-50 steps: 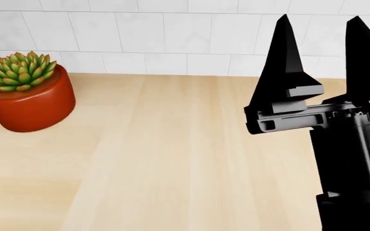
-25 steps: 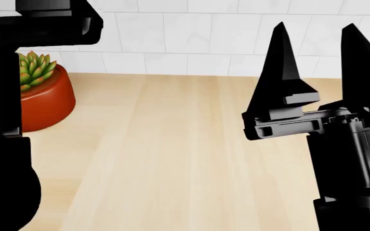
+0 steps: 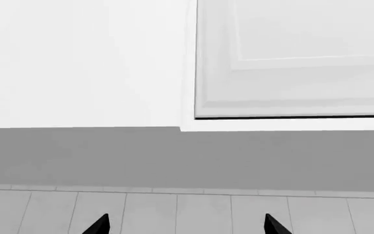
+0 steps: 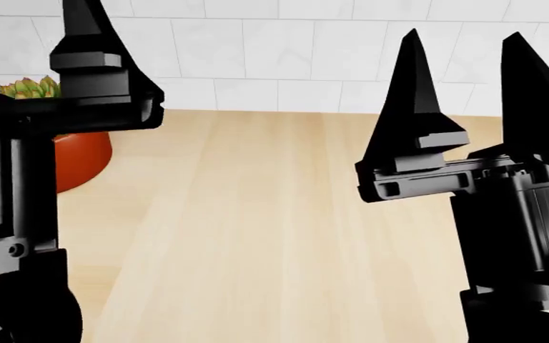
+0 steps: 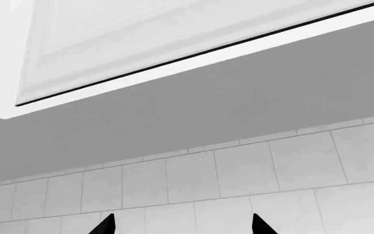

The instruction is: Pick the grape, cherry from the counter and place them in the cabinet. Then close the cabinet.

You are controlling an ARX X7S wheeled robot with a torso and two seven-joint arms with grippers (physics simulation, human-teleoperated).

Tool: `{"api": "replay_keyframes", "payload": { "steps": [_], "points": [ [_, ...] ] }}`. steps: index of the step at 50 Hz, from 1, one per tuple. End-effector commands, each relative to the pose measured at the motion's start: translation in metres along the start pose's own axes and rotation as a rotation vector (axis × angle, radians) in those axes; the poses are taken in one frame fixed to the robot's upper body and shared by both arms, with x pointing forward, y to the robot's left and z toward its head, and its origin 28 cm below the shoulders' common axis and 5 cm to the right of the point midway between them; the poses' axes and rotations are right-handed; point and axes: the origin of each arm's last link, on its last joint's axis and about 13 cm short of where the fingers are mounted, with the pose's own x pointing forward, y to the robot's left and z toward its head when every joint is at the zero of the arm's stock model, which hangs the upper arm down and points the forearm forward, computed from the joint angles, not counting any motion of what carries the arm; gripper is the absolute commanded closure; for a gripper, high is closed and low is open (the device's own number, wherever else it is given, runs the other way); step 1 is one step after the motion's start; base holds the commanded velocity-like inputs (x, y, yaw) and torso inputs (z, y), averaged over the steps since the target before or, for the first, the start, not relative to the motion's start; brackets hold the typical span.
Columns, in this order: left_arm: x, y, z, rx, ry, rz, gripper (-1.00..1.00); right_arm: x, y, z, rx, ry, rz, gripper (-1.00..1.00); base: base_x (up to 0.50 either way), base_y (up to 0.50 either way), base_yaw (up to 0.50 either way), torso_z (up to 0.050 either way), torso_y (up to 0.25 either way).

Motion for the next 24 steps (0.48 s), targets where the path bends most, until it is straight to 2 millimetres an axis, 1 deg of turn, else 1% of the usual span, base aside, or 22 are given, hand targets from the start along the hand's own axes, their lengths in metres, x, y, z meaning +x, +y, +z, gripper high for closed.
{"api": "replay_keyframes", "payload": {
  "steps": [1, 6, 13, 24],
  "points": [
    [-0.010, -0.002, -0.010, 0.005, 0.032, -0.011, -1.00, -0.003, 0.000, -0.001, -0.012, -0.004, 0.004, -1.00, 0.00, 0.00, 0.00, 0.000, 0.000],
    [-0.015, -0.002, -0.015, 0.007, 0.055, -0.018, -1.00, -0.004, 0.000, -0.001, -0.035, -0.011, 0.018, -1.00, 0.00, 0.00, 0.00, 0.000, 0.000],
    [-0.019, -0.003, -0.018, 0.008, 0.074, -0.038, -1.00, -0.002, 0.000, -0.005, -0.184, -0.052, 0.040, -1.00, 0.00, 0.00, 0.00, 0.000, 0.000],
    [-0.022, -0.004, -0.018, 0.012, 0.076, -0.056, -1.00, 0.001, -0.001, -0.005, -0.225, -0.068, 0.043, -1.00, 0.00, 0.00, 0.00, 0.000, 0.000]
  ]
}}
